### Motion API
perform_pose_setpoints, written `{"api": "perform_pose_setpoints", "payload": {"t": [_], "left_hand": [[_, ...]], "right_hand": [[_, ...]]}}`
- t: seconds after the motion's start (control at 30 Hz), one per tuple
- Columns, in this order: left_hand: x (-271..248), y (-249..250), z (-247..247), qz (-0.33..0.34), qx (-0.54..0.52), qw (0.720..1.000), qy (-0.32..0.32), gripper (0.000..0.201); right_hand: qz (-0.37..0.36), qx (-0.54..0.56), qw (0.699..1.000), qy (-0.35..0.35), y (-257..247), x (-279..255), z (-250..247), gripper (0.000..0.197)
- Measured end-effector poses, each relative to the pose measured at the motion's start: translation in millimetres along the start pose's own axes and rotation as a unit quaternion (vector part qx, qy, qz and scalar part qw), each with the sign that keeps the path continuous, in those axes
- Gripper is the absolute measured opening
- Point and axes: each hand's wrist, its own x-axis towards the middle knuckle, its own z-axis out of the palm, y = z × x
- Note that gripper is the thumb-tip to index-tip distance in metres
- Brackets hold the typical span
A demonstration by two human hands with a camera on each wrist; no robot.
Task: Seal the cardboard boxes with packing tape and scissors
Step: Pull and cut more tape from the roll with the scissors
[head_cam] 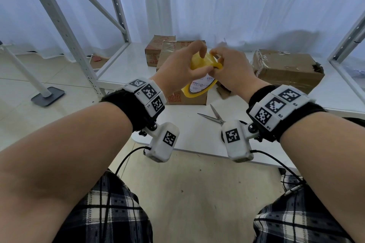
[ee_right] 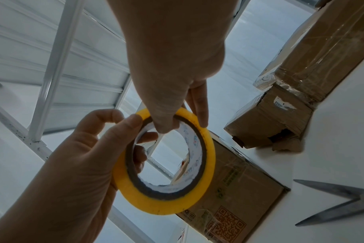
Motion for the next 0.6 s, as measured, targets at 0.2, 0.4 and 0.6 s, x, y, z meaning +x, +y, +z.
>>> {"api": "perform_pose_setpoints", "payload": {"t": [0.2, 0.4, 0.6], "left_hand": [[2.7, -0.1, 4.2, -0.005, 0.021, 1.0, 0.009, 0.031], [0.1, 3.8, 0.8, -0.003, 0.011, 1.0, -0.024, 0.03], [1.7, 2.1, 3.9, -0.009, 0.019, 1.0, -0.006, 0.028]], "right_hand": [[0.003, 0.009, 1.0, 0.005, 1.3, 1.5, -0.3, 0.043], [0.012, 0.007, 1.0, -0.001, 3.3, 0.4, -0.5, 0.047], [0.001, 0.01, 1.0, 0.005, 4.7, 2.5, -0.6, 0.045]]}}
